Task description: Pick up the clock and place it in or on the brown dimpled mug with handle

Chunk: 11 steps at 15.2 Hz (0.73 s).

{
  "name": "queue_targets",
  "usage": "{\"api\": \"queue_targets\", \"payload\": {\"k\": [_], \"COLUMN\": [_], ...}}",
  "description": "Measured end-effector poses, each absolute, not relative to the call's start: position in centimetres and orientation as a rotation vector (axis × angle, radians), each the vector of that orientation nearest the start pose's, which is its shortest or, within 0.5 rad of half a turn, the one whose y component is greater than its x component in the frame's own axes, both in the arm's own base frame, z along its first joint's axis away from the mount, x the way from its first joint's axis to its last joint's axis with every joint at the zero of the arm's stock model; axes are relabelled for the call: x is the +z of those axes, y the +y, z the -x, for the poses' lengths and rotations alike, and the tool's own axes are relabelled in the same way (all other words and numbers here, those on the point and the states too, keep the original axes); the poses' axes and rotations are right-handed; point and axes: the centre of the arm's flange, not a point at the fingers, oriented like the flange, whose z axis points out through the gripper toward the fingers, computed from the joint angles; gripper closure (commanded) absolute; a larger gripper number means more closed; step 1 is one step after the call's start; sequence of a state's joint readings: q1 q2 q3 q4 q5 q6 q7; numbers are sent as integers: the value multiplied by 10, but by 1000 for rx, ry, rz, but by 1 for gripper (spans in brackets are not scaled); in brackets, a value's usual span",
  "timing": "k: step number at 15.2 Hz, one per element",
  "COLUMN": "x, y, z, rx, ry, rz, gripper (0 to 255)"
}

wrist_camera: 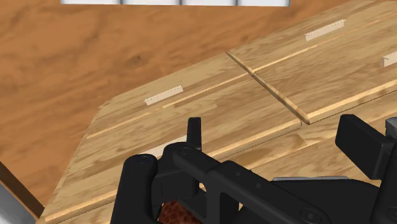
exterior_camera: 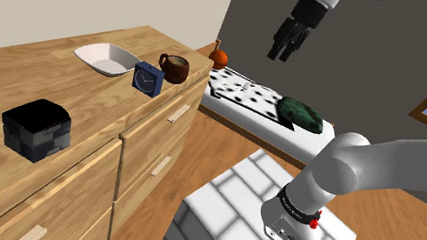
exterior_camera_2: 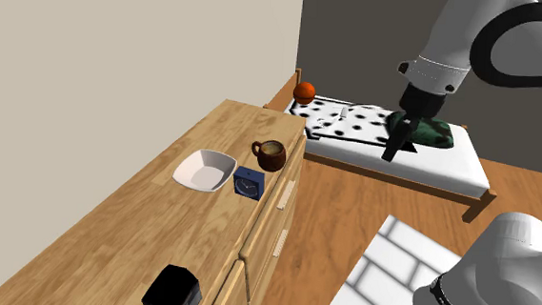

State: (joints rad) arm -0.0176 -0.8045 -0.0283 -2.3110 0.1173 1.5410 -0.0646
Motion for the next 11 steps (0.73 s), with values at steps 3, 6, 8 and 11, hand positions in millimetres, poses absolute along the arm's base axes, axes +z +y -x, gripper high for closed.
{"api": "queue_targets", "payload": {"k": [3,6,8,11], "x": [608,591,579,558], "y": [2,11,20,36], "z": [-312,-344,-363,-398], "rx": [-59,-55,-53,-50], "ry": [-57,-75,-87,-107], "rz": [3010,3021,3030,3041], "gripper": [0,0,0,0]}}
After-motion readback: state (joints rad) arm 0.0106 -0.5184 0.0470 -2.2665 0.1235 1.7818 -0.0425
